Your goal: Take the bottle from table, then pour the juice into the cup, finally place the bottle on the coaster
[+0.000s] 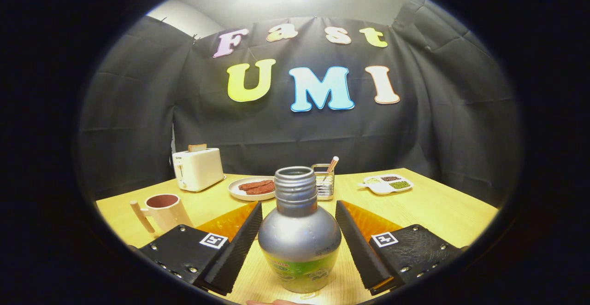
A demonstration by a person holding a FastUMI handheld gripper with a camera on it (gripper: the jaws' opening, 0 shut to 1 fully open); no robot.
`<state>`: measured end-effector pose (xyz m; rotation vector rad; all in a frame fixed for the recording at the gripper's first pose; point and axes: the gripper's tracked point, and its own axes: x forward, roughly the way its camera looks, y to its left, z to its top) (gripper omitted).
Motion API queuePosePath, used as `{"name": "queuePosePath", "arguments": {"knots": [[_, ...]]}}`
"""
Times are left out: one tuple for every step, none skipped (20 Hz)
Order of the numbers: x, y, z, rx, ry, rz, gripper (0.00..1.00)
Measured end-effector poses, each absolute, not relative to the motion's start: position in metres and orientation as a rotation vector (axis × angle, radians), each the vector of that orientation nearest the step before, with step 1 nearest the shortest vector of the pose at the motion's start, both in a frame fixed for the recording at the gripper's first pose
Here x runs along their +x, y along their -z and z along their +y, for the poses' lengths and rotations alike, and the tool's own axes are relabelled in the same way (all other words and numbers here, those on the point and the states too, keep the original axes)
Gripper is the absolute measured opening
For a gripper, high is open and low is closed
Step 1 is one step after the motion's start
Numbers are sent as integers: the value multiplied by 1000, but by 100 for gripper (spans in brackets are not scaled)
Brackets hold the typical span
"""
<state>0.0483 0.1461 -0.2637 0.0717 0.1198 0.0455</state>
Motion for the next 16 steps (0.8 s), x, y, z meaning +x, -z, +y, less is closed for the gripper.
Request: {"name": "queuePosePath", "arguments": {"knots": [[51, 266, 146, 68, -42, 119, 98], [52, 268, 146, 68, -40, 118, 98], [54, 271, 145, 67, -35, 121, 98], [55, 274, 144, 65, -26, 127, 98], [56, 277, 142, 66, -17, 131, 98], [56, 279, 141, 64, -9, 133, 98], [57, 280, 141, 62, -6, 133, 98], [57, 281, 141, 58, 1, 133, 91], [57, 281, 140, 56, 7, 136, 84], [57, 281, 139, 55, 15, 139, 84], [57, 282, 138, 52, 23, 146, 83], [57, 280, 139, 44, 24, 153, 83], [58, 278, 141, 35, 20, 156, 83], [57, 278, 142, 23, 18, 160, 82], [58, 276, 142, 8, 22, 163, 82], [58, 272, 143, -8, 22, 161, 82]]}}
